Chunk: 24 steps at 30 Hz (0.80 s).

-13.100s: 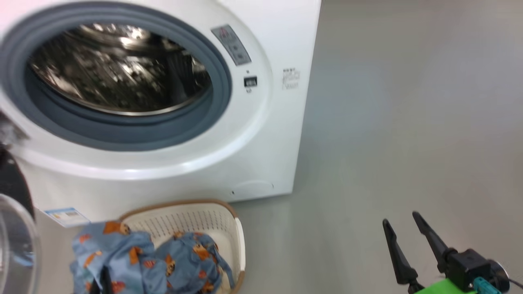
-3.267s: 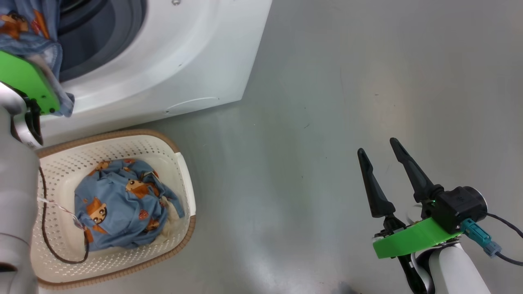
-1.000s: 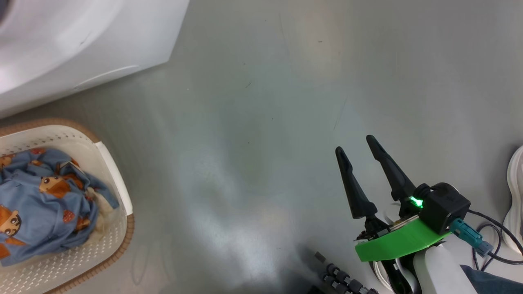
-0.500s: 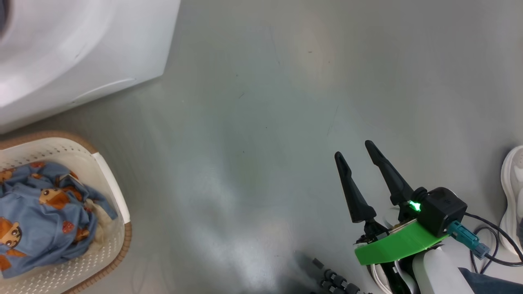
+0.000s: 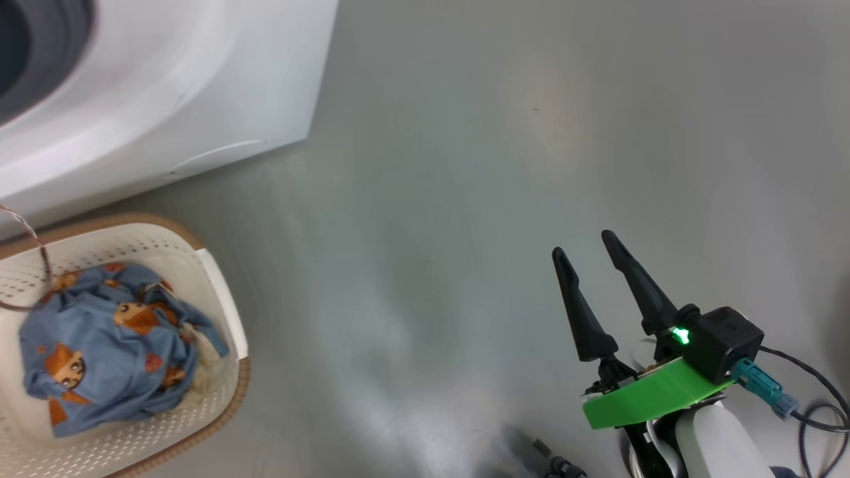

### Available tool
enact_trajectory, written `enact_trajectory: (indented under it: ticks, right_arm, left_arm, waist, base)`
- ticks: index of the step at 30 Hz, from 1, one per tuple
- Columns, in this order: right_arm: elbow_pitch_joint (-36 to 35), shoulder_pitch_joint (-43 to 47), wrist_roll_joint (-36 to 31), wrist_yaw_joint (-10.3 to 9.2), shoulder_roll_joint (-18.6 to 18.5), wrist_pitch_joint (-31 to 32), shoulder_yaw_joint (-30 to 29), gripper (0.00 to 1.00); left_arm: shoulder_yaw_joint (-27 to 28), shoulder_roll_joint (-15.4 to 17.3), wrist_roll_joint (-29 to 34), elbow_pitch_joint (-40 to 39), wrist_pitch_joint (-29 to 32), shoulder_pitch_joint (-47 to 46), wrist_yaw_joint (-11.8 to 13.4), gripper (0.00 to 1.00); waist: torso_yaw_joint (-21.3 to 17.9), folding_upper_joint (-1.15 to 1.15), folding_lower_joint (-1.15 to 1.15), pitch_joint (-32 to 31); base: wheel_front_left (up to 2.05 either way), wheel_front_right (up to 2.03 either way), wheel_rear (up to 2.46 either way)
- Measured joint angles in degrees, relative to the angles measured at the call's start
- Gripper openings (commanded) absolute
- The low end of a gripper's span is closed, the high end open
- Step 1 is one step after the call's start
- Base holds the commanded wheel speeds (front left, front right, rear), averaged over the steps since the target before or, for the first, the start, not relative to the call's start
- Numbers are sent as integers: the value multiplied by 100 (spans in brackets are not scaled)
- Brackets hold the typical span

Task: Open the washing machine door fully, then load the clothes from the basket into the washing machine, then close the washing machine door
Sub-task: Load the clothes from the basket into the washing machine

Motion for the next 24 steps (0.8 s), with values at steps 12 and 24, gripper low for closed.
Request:
enact_trajectory:
  ticks: [12, 24]
  right_arm:
    - [134, -1, -131, 0, -4, 0, -92, 100]
    - [219, 116, -280, 1, -16, 0, -256, 100]
  left_arm:
    - [41, -504, -131, -157, -69, 851, 46, 100]
    - [65, -836, -172, -569, -69, 1635, -44, 100]
  waist:
    - [380, 0, 0, -524]
    - [839, 0, 0, -975]
  base:
    - [0, 0, 0]
    - [0, 0, 0]
